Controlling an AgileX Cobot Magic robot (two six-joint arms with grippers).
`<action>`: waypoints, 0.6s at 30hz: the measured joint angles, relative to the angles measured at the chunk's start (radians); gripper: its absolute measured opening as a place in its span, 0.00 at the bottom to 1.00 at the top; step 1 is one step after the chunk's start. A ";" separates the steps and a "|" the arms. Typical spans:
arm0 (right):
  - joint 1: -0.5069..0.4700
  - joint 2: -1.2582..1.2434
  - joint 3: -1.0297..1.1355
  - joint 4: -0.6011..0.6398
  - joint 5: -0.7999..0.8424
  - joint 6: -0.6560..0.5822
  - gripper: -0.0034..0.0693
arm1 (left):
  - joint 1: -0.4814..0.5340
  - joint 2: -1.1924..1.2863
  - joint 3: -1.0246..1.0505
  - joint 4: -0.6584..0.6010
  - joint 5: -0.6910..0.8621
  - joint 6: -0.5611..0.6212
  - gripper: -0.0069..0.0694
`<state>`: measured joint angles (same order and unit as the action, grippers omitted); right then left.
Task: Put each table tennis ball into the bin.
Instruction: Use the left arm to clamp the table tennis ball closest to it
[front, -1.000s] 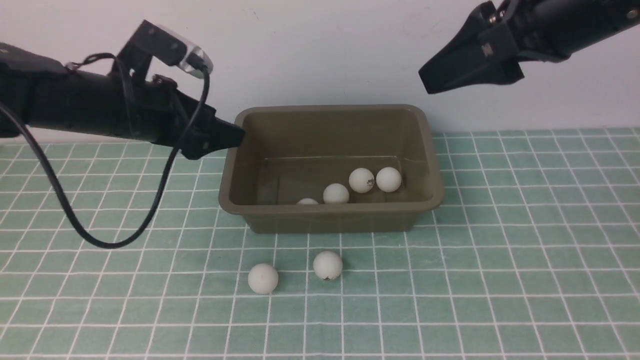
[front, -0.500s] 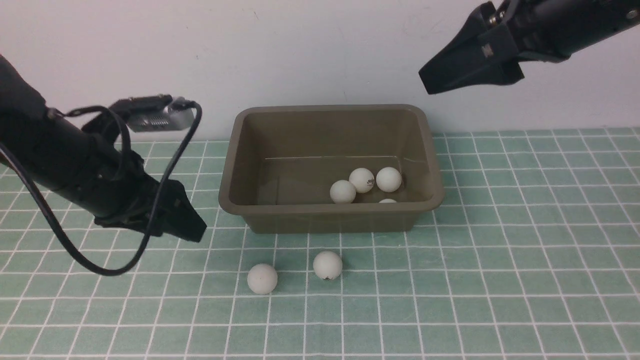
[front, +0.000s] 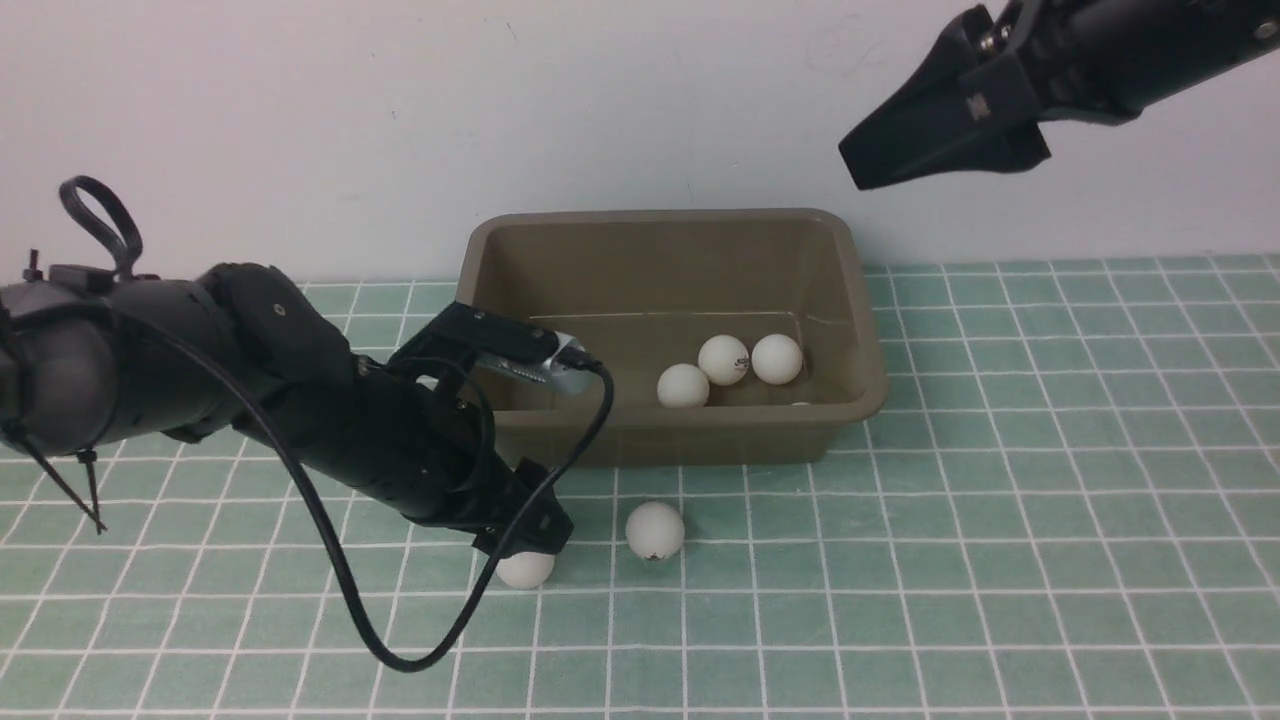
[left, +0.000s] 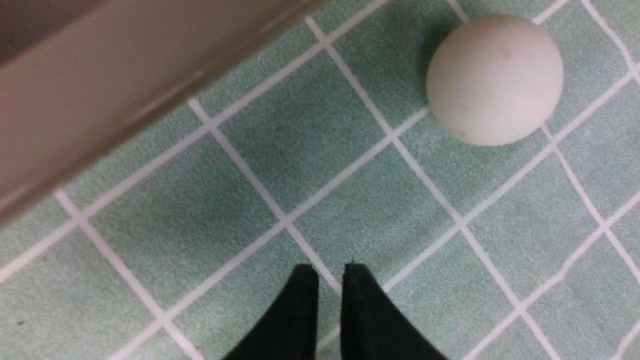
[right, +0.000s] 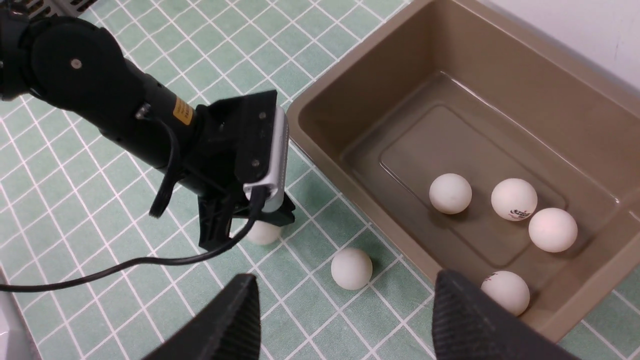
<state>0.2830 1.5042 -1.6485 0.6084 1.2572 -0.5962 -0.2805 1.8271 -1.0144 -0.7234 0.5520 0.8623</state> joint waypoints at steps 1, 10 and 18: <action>0.000 0.000 0.000 0.000 0.000 0.000 0.63 | 0.000 0.000 0.000 0.000 0.000 0.000 0.18; 0.000 0.000 0.000 0.001 0.000 0.000 0.63 | 0.000 -0.032 0.001 0.002 0.018 0.025 0.55; 0.000 0.000 0.000 0.000 0.000 0.000 0.63 | 0.014 -0.288 0.002 0.331 0.254 -0.426 0.72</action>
<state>0.2830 1.5042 -1.6485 0.6082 1.2572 -0.5965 -0.2668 1.5392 -1.0124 -0.3923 0.8058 0.4360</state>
